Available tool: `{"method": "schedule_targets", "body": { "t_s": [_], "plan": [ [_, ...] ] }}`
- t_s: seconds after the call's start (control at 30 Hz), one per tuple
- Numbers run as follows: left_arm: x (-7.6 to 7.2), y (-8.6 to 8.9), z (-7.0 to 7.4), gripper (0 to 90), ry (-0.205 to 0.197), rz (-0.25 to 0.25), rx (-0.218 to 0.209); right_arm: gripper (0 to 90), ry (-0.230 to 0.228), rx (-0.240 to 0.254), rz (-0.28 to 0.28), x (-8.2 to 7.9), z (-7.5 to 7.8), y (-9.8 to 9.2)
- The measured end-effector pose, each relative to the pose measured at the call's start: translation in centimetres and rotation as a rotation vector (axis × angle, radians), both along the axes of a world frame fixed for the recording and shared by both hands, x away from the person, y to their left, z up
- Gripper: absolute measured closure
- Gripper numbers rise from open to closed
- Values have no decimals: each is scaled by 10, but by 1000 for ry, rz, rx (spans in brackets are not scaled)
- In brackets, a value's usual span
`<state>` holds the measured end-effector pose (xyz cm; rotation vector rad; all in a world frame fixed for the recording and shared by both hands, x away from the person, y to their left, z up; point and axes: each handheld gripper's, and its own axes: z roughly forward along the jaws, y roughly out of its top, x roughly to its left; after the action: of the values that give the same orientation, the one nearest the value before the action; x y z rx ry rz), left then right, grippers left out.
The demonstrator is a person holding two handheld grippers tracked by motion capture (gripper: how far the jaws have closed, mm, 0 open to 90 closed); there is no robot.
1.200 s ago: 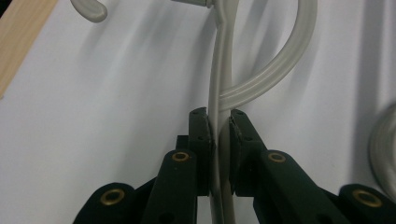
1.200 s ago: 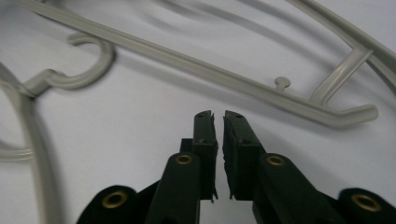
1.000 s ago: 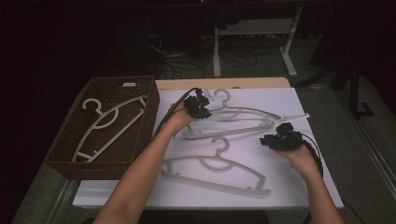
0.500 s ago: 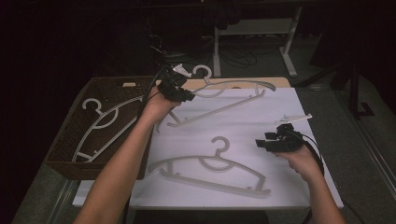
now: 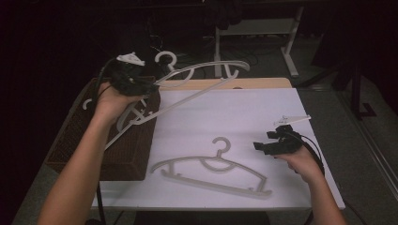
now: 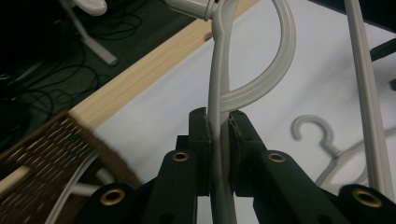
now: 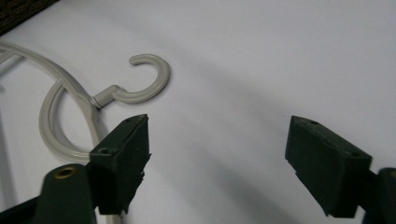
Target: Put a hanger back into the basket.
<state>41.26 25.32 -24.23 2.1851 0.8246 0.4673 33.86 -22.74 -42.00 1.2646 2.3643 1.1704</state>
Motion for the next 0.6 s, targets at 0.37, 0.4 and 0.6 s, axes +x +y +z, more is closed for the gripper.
{"method": "schedule_targets", "body": {
  "t_s": [0.37, 0.4, 0.6],
  "plan": [
    [-24, 100, -7, 819, -40, 159, -4, 145, -6, -23, 3, 1, -2, 4],
    [-25, 108, -8, 819, -44, 180, -1, 145, -6, -22, 1, 1, -2, 5],
    [-28, 152, -20, 819, -45, 285, 47, 145, 1, -28, -8, 2, -3, 4]
  ]
}}
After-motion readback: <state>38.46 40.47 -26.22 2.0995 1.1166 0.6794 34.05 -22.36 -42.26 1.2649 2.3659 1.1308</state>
